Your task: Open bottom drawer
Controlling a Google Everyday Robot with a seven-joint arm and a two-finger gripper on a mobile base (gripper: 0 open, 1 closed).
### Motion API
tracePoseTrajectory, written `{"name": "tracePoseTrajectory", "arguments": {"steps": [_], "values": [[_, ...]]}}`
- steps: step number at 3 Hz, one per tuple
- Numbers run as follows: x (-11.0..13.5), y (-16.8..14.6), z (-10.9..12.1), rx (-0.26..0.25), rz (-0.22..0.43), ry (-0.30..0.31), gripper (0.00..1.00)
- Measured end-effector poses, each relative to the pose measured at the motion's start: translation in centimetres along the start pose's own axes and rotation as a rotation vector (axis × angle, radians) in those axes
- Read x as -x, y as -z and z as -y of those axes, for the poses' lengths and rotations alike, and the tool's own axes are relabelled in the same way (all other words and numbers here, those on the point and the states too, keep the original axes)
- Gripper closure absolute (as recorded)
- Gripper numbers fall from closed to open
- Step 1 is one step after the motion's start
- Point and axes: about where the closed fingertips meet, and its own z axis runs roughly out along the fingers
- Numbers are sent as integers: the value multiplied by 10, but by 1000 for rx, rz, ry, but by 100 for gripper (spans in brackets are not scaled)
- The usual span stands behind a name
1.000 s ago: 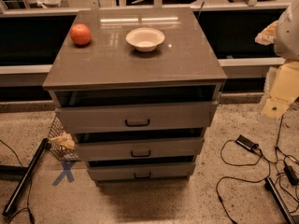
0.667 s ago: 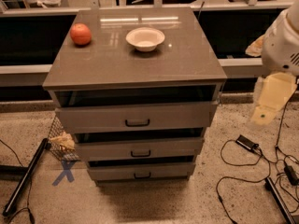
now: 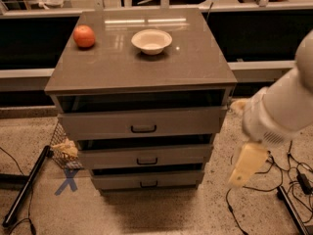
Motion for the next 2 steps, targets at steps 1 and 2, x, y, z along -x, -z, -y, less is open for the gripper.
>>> {"name": "tracePoseTrajectory", "arguments": {"steps": [1,2], "values": [[-15,-31,-17,3,25,-5,0],[-15,-47,-9,22,-74,-7,0]]}}
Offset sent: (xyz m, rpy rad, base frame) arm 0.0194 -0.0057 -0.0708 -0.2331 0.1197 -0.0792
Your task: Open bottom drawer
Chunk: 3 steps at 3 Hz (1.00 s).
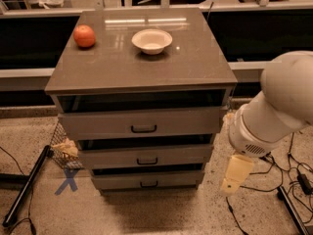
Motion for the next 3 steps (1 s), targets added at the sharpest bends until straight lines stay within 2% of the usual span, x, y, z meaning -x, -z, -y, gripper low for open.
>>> {"name": "tracePoseTrajectory", "arguments": {"steps": [1,2,3], "values": [[-9,-60,-4,61,-48,9,0],[-20,-118,-25,56,-6,76,0],[-32,-125,-22,-9,27,67,0]]}}
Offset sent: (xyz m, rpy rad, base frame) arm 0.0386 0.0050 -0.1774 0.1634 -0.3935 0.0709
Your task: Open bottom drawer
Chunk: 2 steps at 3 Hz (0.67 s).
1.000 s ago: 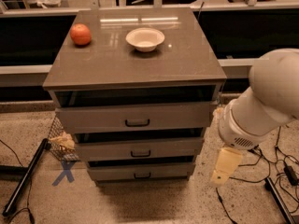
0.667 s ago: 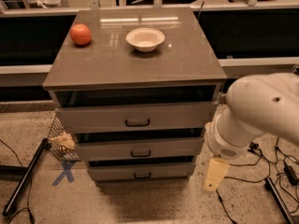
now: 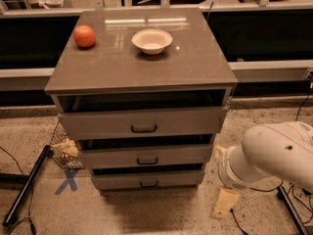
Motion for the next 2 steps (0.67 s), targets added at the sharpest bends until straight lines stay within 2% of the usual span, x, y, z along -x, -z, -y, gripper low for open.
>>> {"name": "tracePoseTrajectory", "arguments": {"steps": [1,2], "values": [[6,-14,-4,34,-55,20,0],[-10,-47,-8,30,-101,83,0]]}}
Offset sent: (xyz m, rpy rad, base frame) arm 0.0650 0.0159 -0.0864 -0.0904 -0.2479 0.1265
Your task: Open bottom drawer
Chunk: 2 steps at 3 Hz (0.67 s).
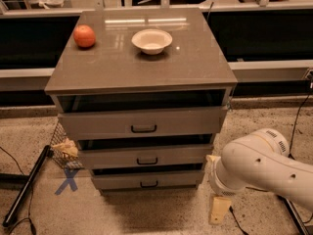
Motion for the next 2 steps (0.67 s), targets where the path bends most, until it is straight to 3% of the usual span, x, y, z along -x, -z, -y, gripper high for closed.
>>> {"name": "tracePoseTrajectory", "arguments": {"steps": [1,2], "values": [[5,-56,9,-54,1,63,0],[37,-71,29,-105,9,130,0]]}}
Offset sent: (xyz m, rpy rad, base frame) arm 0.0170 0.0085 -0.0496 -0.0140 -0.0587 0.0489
